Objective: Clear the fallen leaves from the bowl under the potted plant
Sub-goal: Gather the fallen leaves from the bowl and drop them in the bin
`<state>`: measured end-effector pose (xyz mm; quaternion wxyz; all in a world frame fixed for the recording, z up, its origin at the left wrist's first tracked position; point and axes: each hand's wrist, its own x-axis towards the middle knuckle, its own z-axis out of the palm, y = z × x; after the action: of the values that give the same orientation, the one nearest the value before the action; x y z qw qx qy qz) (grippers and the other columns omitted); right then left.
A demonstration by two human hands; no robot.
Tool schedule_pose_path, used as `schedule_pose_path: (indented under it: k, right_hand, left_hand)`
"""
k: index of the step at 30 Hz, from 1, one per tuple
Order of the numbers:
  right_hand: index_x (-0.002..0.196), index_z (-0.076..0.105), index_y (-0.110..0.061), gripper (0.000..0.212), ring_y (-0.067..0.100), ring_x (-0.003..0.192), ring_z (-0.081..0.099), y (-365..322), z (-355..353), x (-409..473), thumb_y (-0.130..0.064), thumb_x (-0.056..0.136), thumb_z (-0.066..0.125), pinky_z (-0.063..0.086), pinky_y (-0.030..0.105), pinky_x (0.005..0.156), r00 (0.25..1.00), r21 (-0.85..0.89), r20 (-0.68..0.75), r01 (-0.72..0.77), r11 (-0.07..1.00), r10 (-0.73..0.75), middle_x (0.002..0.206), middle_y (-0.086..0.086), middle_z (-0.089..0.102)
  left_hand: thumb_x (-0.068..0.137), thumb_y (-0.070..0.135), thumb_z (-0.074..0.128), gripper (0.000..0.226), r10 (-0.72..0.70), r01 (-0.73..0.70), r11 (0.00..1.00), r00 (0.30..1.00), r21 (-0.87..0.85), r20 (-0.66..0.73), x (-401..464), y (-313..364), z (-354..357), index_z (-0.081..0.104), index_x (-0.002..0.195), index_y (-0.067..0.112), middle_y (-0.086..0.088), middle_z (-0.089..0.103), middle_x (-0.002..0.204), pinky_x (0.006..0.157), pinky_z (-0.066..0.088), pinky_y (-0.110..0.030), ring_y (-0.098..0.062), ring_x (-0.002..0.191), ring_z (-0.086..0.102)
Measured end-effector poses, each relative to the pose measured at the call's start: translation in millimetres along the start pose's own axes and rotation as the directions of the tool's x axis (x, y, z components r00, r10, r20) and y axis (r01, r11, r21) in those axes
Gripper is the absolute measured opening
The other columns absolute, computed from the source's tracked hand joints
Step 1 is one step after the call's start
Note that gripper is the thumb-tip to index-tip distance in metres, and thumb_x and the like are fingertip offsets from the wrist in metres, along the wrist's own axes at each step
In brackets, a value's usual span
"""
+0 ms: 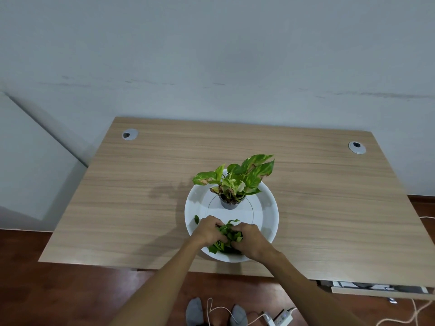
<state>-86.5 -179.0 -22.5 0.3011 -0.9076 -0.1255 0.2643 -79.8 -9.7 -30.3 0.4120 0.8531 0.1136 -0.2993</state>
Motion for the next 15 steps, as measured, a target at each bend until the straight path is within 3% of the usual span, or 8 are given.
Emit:
schedule_pose_path:
  k: [3,6,12,15]
  right_hand:
    - [0.113,0.073,-0.018,0.032,0.015,0.091,0.063,-2,0,-1,-0.013,0.081,0.068,0.050,0.019,0.079,0.999,0.064,-0.020,-0.037,0.997,0.039,0.103,0.003,0.073]
    - [0.100,0.077,-0.017,0.021,0.010,0.081,0.060,0,0,1,-0.014,0.081,0.068,0.041,0.005,0.064,0.997,0.104,-0.020,-0.068,0.992,0.071,0.092,0.000,0.075]
    - [0.096,0.080,-0.017,0.019,0.007,0.081,0.065,0,-10,3,-0.017,0.078,0.074,0.046,0.007,0.066,0.996,0.196,-0.007,-0.088,0.977,0.091,0.093,-0.001,0.077]
    - [0.093,0.080,-0.016,0.019,0.012,0.088,0.069,3,-20,7,-0.016,0.074,0.079,0.056,0.024,0.081,0.994,0.341,0.004,-0.108,0.934,0.114,0.092,-0.001,0.077]
  left_hand:
    - [0.066,0.013,0.083,0.030,-0.011,0.011,0.999,1.000,-0.035,0.005,0,-2,-1,0.075,0.094,0.007,-0.002,0.065,0.086,0.077,0.051,-0.031,-0.017,0.085,0.060]
    - [0.065,0.012,0.083,0.025,-0.011,0.012,0.997,1.000,-0.072,0.013,-1,-5,-1,0.077,0.088,0.007,-0.002,0.069,0.078,0.074,0.051,-0.030,-0.018,0.081,0.064]
    - [0.065,0.010,0.084,0.026,-0.034,0.041,0.986,0.998,-0.163,0.043,-4,-2,-10,0.078,0.090,0.005,-0.004,0.073,0.080,0.075,0.055,-0.026,-0.015,0.078,0.067]
    - [0.063,0.007,0.085,0.023,-0.030,0.035,0.964,0.999,-0.263,0.026,-5,4,-17,0.079,0.086,0.008,-0.007,0.077,0.084,0.077,0.058,-0.028,-0.017,0.079,0.070]
